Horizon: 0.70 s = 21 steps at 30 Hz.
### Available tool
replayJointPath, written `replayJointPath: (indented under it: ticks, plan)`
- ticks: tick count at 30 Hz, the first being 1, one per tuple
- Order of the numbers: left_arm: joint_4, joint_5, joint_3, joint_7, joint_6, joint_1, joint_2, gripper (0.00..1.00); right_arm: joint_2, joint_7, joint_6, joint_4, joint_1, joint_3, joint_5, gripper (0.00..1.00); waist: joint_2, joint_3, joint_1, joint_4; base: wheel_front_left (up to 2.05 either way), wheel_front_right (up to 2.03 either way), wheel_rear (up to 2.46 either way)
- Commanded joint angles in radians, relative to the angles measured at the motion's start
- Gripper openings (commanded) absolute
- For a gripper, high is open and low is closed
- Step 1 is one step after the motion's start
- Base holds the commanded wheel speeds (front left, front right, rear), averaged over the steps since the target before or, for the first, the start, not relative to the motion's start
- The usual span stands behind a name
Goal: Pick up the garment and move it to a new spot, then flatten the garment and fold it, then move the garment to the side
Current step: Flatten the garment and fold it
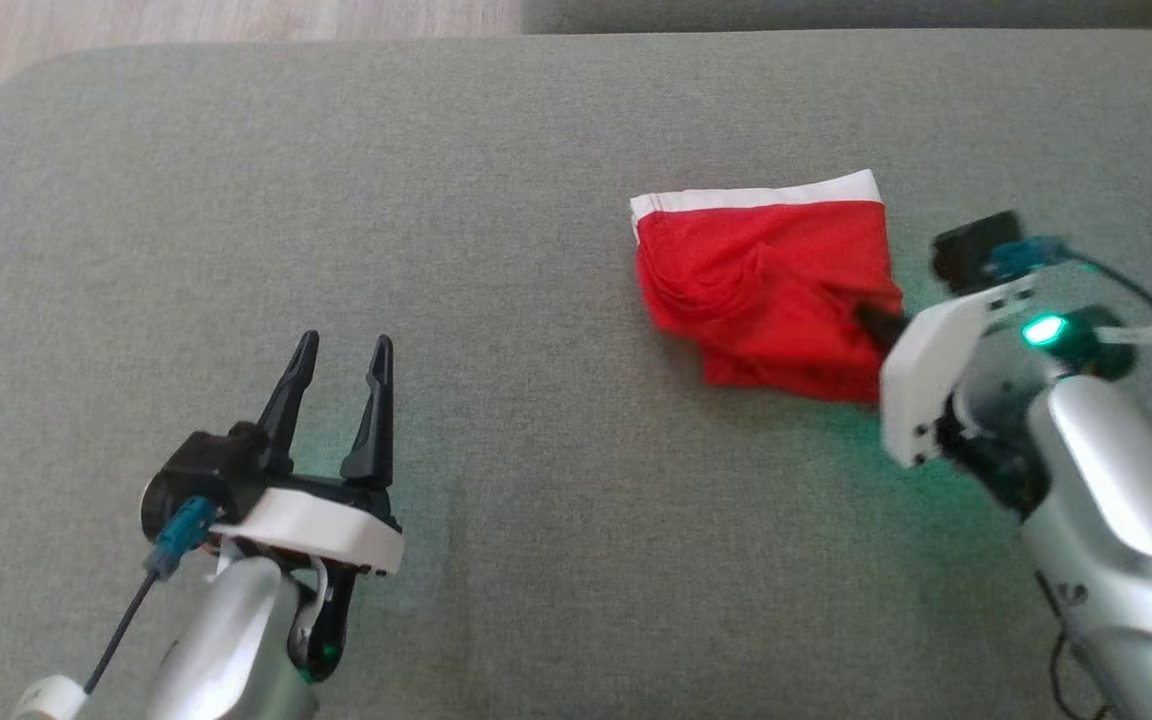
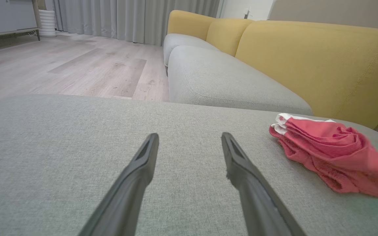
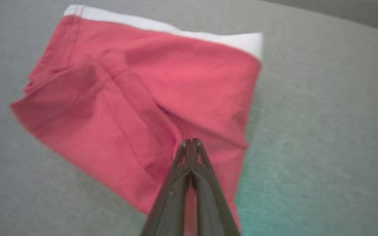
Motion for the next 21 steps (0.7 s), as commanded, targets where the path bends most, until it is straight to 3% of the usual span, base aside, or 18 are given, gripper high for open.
replayJointPath:
  ticks: [1,7,13,16,21]
  plan:
    - [-0.029,0.003,0.03,-0.005,0.007,-0.035,0.027,1.0,0.002,0.011,0.007,-0.039,-0.034,0.042,0.04,0.0,0.0,-0.001,0.0,-0.004,0.0,0.0,0.0]
    - [-0.023,-0.004,0.035,-0.005,0.012,-0.028,0.032,1.0,0.009,0.129,0.007,-0.162,0.013,0.215,0.27,0.0,0.0,-0.02,0.0,-0.023,0.0,0.0,0.0]
    - [-0.025,-0.014,0.045,-0.005,0.019,-0.02,0.034,1.0,0.002,0.185,0.007,-0.307,0.078,0.367,0.402,0.0,0.0,-0.033,0.0,-0.04,0.0,0.0,0.0]
    - [-0.033,-0.018,0.057,-0.005,0.026,-0.013,0.038,1.0,0.008,0.126,0.007,-0.364,0.09,0.359,0.431,0.0,0.0,-0.038,0.0,-0.047,0.0,0.0,0.0]
    - [-0.045,-0.022,0.068,-0.005,0.031,0.001,0.048,1.0,-0.029,0.012,0.007,-0.338,0.058,0.237,0.329,0.0,0.0,-0.042,0.0,-0.052,0.0,0.0,0.0]
